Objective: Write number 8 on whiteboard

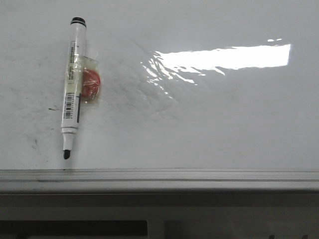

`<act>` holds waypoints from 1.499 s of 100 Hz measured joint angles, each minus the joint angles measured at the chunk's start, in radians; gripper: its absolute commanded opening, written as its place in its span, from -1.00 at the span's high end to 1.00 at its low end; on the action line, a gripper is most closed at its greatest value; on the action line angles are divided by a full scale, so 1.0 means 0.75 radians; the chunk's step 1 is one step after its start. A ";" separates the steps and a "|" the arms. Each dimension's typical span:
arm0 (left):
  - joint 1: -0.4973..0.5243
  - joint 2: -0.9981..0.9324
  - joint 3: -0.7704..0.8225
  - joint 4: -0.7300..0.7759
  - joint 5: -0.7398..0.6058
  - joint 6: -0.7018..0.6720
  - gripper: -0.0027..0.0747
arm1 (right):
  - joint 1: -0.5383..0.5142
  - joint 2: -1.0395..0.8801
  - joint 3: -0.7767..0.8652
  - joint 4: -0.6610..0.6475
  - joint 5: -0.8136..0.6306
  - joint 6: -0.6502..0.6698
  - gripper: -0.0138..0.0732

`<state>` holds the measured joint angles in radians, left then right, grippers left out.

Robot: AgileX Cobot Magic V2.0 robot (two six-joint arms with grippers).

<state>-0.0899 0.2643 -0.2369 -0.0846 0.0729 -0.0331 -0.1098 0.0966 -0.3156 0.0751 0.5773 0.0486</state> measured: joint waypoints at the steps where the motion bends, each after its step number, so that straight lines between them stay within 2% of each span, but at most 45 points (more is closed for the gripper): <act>1: -0.017 0.010 0.000 0.000 -0.004 0.000 -0.08 | 0.000 0.000 0.000 0.000 0.000 0.000 0.83; 10: -0.139 0.078 0.000 0.000 -0.058 0.000 -0.08 | 0.000 0.000 0.000 0.000 0.000 0.000 0.83; 27: -0.457 0.238 0.000 0.000 -0.151 0.000 -0.07 | 0.000 0.000 0.000 0.000 0.000 0.000 0.83; 43: -0.730 0.431 0.000 -0.024 -0.335 0.000 -0.07 | 0.000 0.000 0.000 0.002 0.000 0.000 0.83; 62: -0.924 0.690 -0.020 -0.049 -0.513 0.000 -0.07 | 0.000 0.000 0.000 0.002 0.001 0.000 0.83; 91: -0.984 0.954 -0.115 -0.106 -0.568 0.000 -0.07 | 0.000 0.000 0.000 0.002 0.007 0.000 0.83; 150: -0.990 1.083 -0.125 -0.106 -0.573 -0.072 -0.07 | 0.000 0.000 0.000 0.002 0.010 -0.002 0.83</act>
<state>-0.8323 1.0767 -0.3309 -0.1640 -0.3566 -0.0871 -0.1098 0.0966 -0.3156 0.0767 0.5845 0.0472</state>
